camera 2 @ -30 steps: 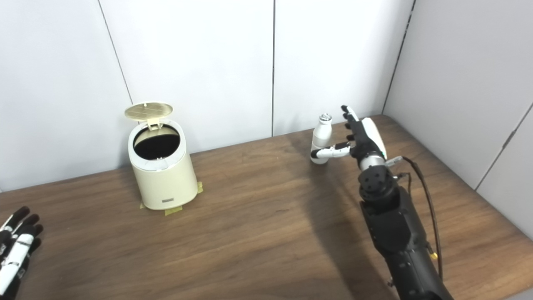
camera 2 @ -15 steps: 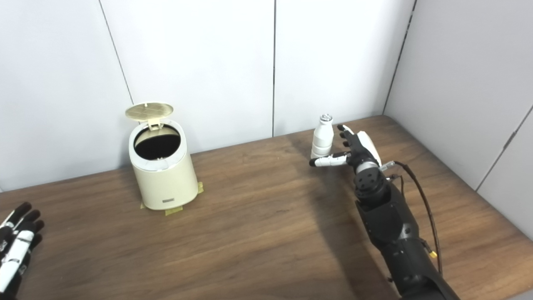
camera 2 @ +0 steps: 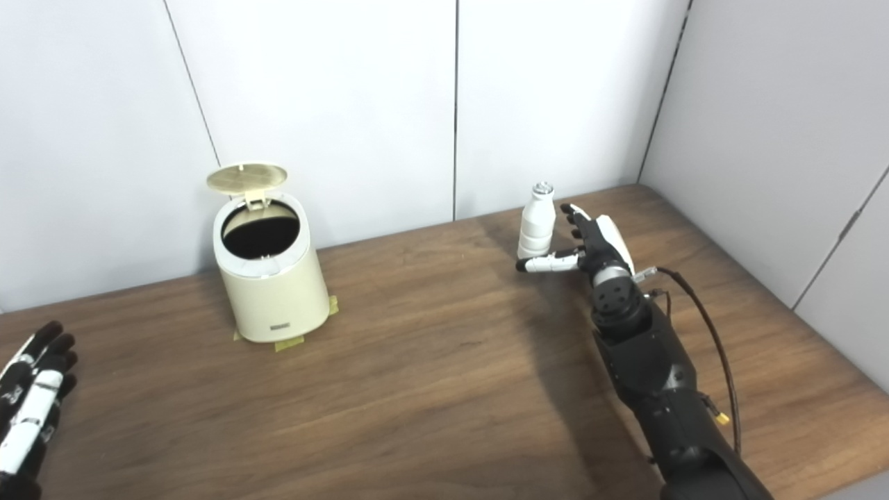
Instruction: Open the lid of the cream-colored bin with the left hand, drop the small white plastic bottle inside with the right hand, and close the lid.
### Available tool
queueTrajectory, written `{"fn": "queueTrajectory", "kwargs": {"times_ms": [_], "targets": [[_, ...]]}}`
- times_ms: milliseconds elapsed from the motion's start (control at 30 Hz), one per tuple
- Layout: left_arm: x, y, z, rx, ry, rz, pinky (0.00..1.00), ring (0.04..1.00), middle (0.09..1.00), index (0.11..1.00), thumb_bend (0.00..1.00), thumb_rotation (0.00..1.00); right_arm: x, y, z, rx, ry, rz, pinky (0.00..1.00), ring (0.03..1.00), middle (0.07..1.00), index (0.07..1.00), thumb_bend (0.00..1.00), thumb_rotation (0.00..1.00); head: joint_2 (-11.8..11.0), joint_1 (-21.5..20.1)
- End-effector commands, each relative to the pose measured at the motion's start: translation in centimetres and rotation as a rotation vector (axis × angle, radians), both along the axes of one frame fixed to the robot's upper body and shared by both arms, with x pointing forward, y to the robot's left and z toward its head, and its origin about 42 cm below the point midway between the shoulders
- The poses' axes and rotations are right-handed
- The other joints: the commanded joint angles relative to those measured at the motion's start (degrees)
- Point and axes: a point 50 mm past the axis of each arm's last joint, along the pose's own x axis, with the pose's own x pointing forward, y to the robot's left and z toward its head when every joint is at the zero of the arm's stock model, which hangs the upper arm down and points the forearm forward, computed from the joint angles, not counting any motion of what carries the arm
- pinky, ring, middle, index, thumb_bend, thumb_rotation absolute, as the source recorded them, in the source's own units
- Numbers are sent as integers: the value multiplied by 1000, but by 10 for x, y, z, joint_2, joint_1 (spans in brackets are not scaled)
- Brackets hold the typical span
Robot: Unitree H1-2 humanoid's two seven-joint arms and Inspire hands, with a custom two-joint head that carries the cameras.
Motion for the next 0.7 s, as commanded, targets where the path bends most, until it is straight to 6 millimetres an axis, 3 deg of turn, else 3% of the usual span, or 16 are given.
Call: {"fn": "queueTrajectory", "kwargs": {"times_ms": [0,200,400,667], "targets": [[4,1,14,30,-56,-7,1000,987,956,973,216,544,14,-2,37,-31,-124,5,813,890,916,903,837,153,0,1],[1,1,14,71,-58,-1,1000,975,945,958,206,489,16,4,41,-38,-164,11,805,876,892,881,823,104,1,2],[0,-1,14,59,-61,4,966,918,940,968,233,282,18,11,47,-35,-204,19,805,864,878,866,816,77,1,5],[-1,1,10,22,-62,-23,971,938,944,975,238,276,21,18,54,-23,-240,25,794,847,866,855,801,40,2,6]]}}
